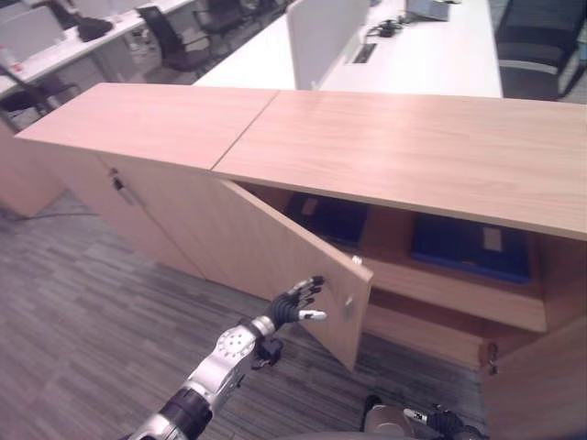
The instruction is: Put the empty folder in the office cabinet
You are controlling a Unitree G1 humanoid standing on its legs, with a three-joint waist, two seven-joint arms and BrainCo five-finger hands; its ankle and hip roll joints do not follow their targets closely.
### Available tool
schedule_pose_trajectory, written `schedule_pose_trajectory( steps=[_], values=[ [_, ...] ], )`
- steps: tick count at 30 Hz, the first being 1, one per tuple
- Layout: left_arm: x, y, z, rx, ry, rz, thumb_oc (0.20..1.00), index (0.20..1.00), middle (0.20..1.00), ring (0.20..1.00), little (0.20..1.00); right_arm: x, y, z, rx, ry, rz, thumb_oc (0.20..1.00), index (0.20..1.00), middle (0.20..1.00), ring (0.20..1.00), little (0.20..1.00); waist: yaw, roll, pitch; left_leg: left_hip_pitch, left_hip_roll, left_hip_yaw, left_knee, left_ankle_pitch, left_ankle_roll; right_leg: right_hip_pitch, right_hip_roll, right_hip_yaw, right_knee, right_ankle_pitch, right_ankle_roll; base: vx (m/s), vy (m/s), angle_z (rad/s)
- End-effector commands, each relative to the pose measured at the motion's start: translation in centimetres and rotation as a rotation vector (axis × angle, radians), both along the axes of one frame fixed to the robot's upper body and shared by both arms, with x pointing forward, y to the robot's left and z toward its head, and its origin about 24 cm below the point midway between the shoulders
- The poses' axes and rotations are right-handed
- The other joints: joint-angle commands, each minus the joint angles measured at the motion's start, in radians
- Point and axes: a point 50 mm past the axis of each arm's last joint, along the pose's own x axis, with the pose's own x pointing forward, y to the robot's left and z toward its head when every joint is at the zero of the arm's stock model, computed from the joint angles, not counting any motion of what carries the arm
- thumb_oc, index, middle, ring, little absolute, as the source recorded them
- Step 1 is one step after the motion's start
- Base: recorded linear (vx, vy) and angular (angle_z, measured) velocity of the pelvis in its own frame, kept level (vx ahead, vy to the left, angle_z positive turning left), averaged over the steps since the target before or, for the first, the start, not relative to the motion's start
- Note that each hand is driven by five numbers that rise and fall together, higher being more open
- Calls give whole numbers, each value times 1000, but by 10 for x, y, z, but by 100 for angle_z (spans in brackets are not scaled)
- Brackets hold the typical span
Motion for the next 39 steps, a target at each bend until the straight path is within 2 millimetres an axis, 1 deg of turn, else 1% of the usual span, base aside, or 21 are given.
schedule_pose_trajectory(
  steps=[1, 2, 3, 4, 5, 6, 9, 12, 13, 14, 18, 21, 22, 25, 29, 33, 34, 35, 36, 37, 39],
  values=[
    [14, -16, 38, -85, -174, -51, 1000, 1000, 1000, 1000, 1000, 0, -4, 0, -7, 3, -47, 1000, 1000, 1000, 1000, 1000, -13, -50, 28, -50, 36, -56, 130, 32, -53, 184, -19, 34, -141, -8, 66, 1, -146, -34],
    [14, -16, 38, -85, -174, -51, 1000, 1000, 1000, 1000, 1000, 0, -4, 0, -7, 2, -48, 1000, 1000, 1000, 1000, 1000, -13, -49, 29, -52, 38, -57, 134, 32, -55, 185, -16, 33, -143, -7, 64, 45, -164, -46],
    [17, -12, 37, -77, -180, -24, 1000, 1000, 1000, 1000, 1000, -5, -7, 0, -17, 19, -43, 1000, 1000, 1000, 1000, 1000, -17, -56, 33, -71, 76, -83, 220, 66, -69, 202, 7, 60, -153, -22, 41, 59, -76, -42],
    [19, -9, 36, -75, -179, 5, 1000, 1000, 1000, 1000, 1000, -4, -9, 1, -28, 26, -37, 1000, 1000, 1000, 1000, 1000, -13, -54, 36, -80, 78, -127, 237, 102, -76, 203, 15, 82, -152, -26, 37, 51, -75, -42],
    [19, -9, 36, -75, -181, 6, 1000, 1000, 1000, 1000, 1000, -4, -9, 1, -28, 25, -37, 1000, 1000, 1000, 1000, 1000, -12, -54, 32, -84, 78, -126, 232, 109, -76, 197, 15, 83, -154, -21, 35, 66, 35, -36],
    [22, -1, 34, -79, -169, 65, 1000, 1000, 1000, 1000, 1000, -6, -12, 2, -41, 36, -33, 1000, 1000, 1000, 1000, 1000, 5, -56, 37, -106, 50, -242, 219, 110, -64, 202, 15, 123, -159, -28, 41, 75, 41, -67],
    [27, 19, 25, -72, -145, 192, 1000, 1000, 1000, 1000, 1000, -10, -18, 3, -53, 47, -35, 1000, 1000, 1000, 1000, 1000, 40, -67, 31, -140, -24, -425, 101, 45, -53, 215, 2, 199, -193, -24, 64, 174, 75, -70],
    [34, 48, 18, -33, -128, 331, 1000, 1000, 1000, 1000, 1000, -8, -21, 4, -65, 37, -28, 1000, 1000, 1000, 1000, 1000, 80, -68, 30, -227, -85, -617, 24, 87, -64, 229, 19, 286, -210, -23, 73, 191, 33, -72],
    [37, 58, 18, -15, -128, 378, 1000, 1000, 1000, 1000, 1000, -6, -22, 5, -66, 28, -28, 1000, 1000, 1000, 1000, 1000, 88, -67, 35, -251, -102, -657, 15, 101, -71, 234, 28, 315, -205, -30, 73, 158, 34, -104],
    [40, 68, 17, 0, -126, 424, 1000, 1000, 1000, 1000, 1000, -3, -22, 6, -64, 18, -24, 1000, 1000, 1000, 1000, 1000, 88, -66, 38, -261, -106, -668, 12, 105, -73, 235, 36, 339, -198, -38, 74, 123, 59, -125],
    [45, 100, 13, 50, -117, 558, 1000, 1000, 1000, 1000, 1000, -9, -15, 3, -31, 29, -3, 1000, 1000, 1000, 1000, 1000, 74, -68, 4, -177, -89, -640, -61, 87, -61, 231, 43, 396, -190, -40, 81, 158, 135, -134],
    [47, 123, 13, 90, -112, 627, 1000, 1000, 1000, 1000, 1000, -10, -6, 0, 3, 29, 7, 1000, 1000, 1000, 1000, 1000, 67, -88, -17, -133, -92, -584, -79, 72, -45, 226, 35, 434, -193, -28, 96, 138, 148, -66],
    [49, 138, 13, 117, -106, 676, 1000, 1000, 1000, 1000, 1000, -11, 0, -3, 23, 34, 19, 1000, 1000, 1000, 1000, 1000, 64, -101, -27, -111, -93, -546, -84, 59, -31, 225, 23, 453, -201, -20, 109, 128, 175, -43],
    [54, 155, 18, 151, -114, 731, 1000, 1000, 1000, 1000, 1000, -10, 7, -4, 42, 35, 36, 1000, 1000, 1000, 1000, 1000, 60, -116, -34, -93, -98, -502, -84, 37, -18, 216, 5, 472, -211, -3, 131, 69, 148, -59],
    [59, 168, 25, 164, -131, 783, 1000, 1000, 1000, 1000, 1000, -3, 18, -6, 72, 16, 57, 1000, 1000, 1000, 1000, 1000, 55, -135, -33, -75, -107, -444, -84, 9, -3, 193, -19, 484, -207, 21, 166, 4, 119, -30],
    [59, 162, 24, 148, -128, 773, 1000, 1000, 1000, 1000, 1000, 1, 22, -6, 85, -2, 49, 1000, 1000, 1000, 1000, 1000, 57, -143, -23, -68, -107, -414, -84, 0, 3, 172, -25, 482, -197, 31, 177, -19, 55, -25],
    [59, 159, 24, 142, -133, 766, 1000, 1000, 1000, 1000, 1000, 6, 23, -5, 86, -15, 45, 1000, 1000, 1000, 1000, 1000, 62, -143, -12, -68, -103, -404, -84, -1, 4, 154, -27, 466, -180, 37, 181, -236, -45, -34],
    [59, 150, 24, 119, -137, 748, 1000, 1000, 1000, 1000, 1000, 15, 24, -3, 79, -36, 41, 1000, 1000, 1000, 1000, 1000, 94, -132, 21, -83, -81, -371, -84, 6, -1, 99, -66, 305, -114, 63, 192, -284, -65, -59],
    [55, 146, 22, 108, -133, 729, 1000, 1000, 1000, 1000, 1000, 15, 24, -3, 75, -37, 39, 1000, 1000, 1000, 1000, 1000, 117, -120, 24, -96, -69, -347, -84, 14, -5, 100, -97, 191, -96, 58, 182, -283, -75, -76],
    [48, 143, 17, 108, -117, 704, 1000, 1000, 1000, 1000, 1000, 15, 23, -3, 74, -35, 37, 1000, 1000, 1000, 1000, 1000, 127, -113, 21, -106, -61, -333, -84, 20, -7, 116, -120, 106, -81, 47, 169, -134, -35, -87],
    [36, 137, 9, 100, -97, 661, 1000, 1000, 1000, 1000, 1000, 11, 23, -4, 72, -25, 32, 1000, 1000, 1000, 1000, 1000, 136, -114, 14, -116, -61, -318, -84, 31, -3, 144, -139, 73, -59, 40, 159, -60, -53, -74]
  ],
)
